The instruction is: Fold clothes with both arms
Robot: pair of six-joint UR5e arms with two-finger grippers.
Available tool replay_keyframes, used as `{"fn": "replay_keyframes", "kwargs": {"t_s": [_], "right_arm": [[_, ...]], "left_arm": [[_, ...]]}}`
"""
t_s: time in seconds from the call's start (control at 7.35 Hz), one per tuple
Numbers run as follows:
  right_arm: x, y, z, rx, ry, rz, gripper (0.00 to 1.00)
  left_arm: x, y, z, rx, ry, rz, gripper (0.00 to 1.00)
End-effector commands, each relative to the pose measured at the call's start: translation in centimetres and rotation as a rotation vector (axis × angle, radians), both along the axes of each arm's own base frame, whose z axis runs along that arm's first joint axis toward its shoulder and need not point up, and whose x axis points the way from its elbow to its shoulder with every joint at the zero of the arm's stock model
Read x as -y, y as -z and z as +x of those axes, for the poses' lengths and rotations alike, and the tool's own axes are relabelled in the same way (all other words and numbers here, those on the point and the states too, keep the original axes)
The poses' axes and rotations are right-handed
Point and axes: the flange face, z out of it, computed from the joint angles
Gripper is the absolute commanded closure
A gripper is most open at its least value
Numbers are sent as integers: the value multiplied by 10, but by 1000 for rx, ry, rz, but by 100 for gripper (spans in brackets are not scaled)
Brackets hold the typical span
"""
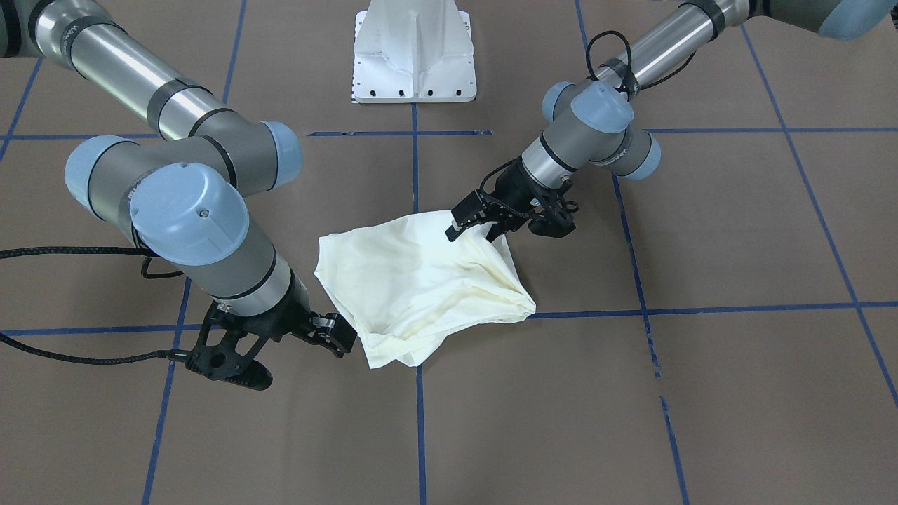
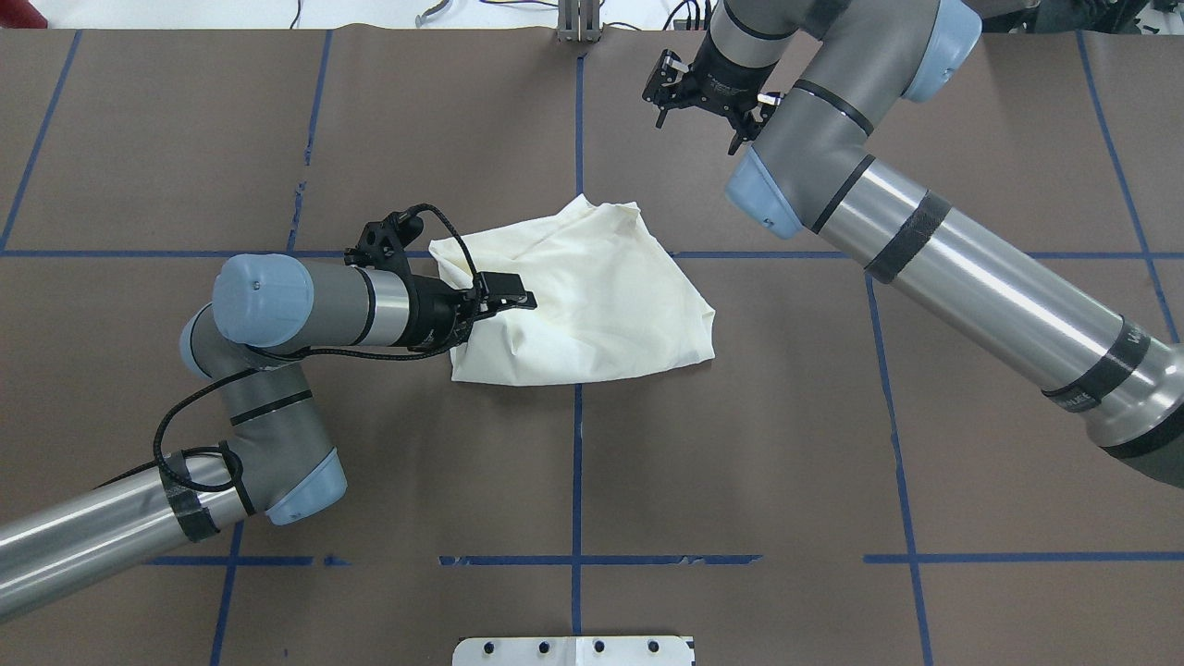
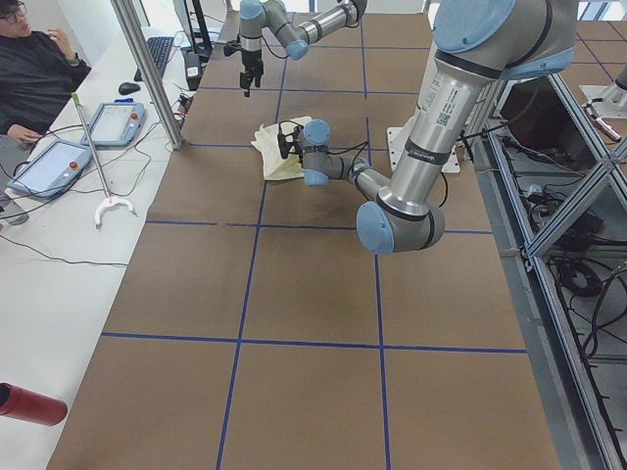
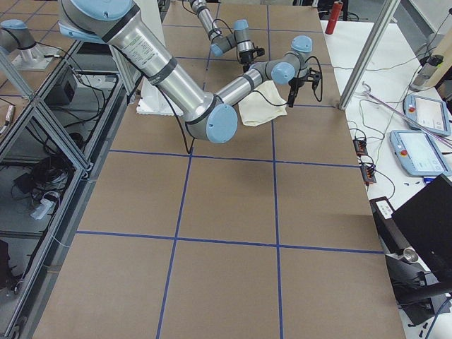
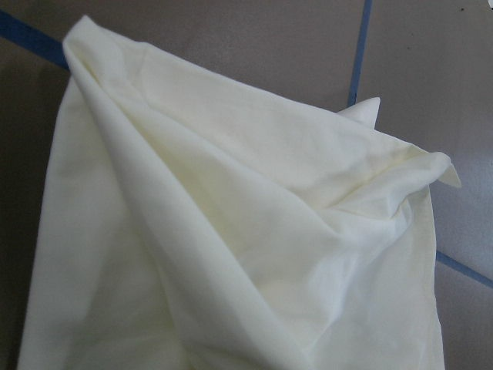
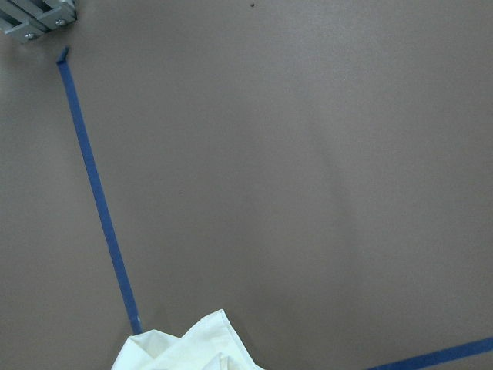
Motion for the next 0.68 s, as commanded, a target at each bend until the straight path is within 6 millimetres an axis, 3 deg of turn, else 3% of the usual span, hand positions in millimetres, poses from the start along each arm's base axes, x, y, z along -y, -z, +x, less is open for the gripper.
{"fn": "replay_keyframes", "kwargs": {"t_s": [0.0,0.41,0.54], "right_arm": [[0,-2,1,-4,-1,1,0],[0,-1,1,-3,0,3,0],[0,0,2,-1,0,4,0]], "left_arm": [[-20,21,-11,-42,-117,18,0],[-76,9,39,-5,-188,-1,0],[-86,8,43,-1,-196,-1,0]]}}
